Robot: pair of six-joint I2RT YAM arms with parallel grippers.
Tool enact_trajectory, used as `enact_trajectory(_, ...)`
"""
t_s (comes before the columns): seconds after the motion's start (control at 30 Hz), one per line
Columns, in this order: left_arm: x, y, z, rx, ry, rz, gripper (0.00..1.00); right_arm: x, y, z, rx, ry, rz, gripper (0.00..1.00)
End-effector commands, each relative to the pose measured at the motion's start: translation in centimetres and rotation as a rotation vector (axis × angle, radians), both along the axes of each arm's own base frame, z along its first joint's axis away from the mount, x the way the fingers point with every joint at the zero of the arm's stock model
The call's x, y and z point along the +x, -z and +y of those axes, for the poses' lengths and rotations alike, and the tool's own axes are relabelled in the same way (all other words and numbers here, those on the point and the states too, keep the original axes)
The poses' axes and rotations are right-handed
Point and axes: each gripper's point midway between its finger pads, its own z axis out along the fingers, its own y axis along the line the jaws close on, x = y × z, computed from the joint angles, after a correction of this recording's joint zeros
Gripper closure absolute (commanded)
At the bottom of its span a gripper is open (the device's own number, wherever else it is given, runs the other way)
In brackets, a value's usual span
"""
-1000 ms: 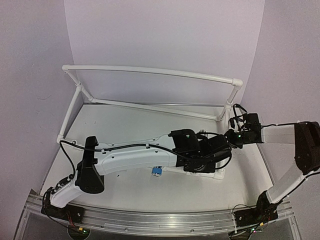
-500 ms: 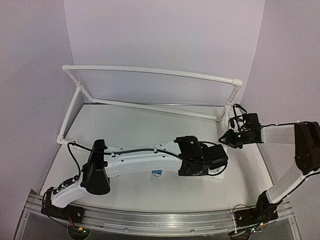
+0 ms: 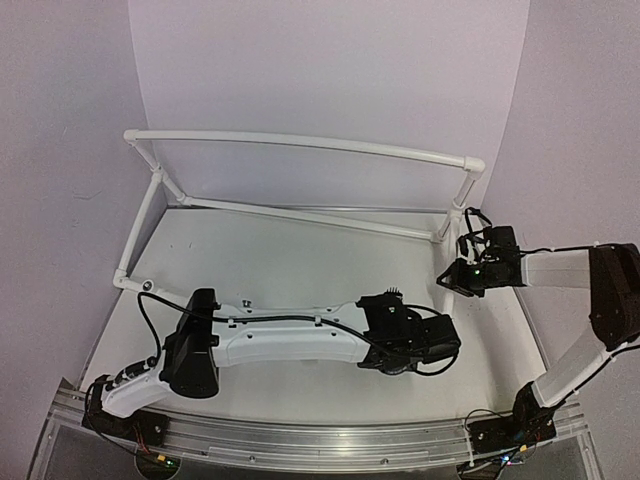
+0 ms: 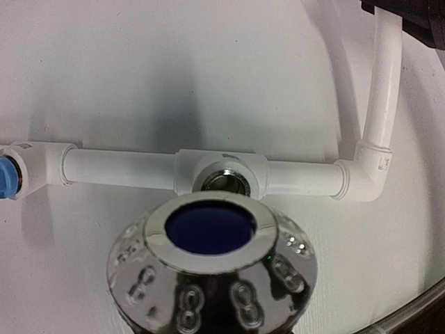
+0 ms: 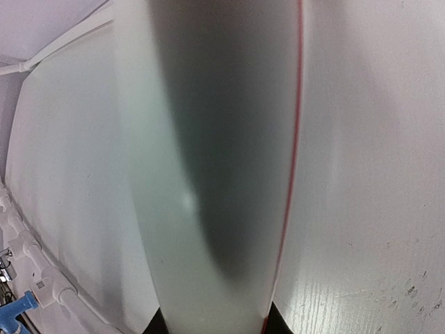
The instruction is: Install the water faucets
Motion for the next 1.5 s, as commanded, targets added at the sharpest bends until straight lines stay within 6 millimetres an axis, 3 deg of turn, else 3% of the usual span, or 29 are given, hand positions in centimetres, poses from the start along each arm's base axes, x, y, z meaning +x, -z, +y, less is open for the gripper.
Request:
enact_trajectory(0.0,1.0,-4.3,-1.1,-0.102,-0.015,-0.069,1.00,-3.3,-2.4,7.1,0.217,-0.190,0.085,1.00)
enact_trajectory(0.27,2.0,-4.1,-2.8,-0.122,0.037,-0.098,1.00,-3.2,-2.3,7.0,0.210,-0.187,0.088,1.00)
enact_trajectory(1.17,2.7,0.5,-1.0,-0.020,0.005,0.024,1.00,-3.2,-1.4,7.0,0.199,-0.187,0.106,1.00)
enact_trajectory(1.37,2.9,1.3,-2.2,-0.022,0.070,0.016,1.00,-3.2,-1.3,7.0,0.199,-0.188,0.109,1.00)
enact_trajectory(1.47,2.3,2.9,-3.7,-0.015,0.175,0.029,1.00,-3.2,-1.2,7.0,0.200,-0.190,0.113,1.00)
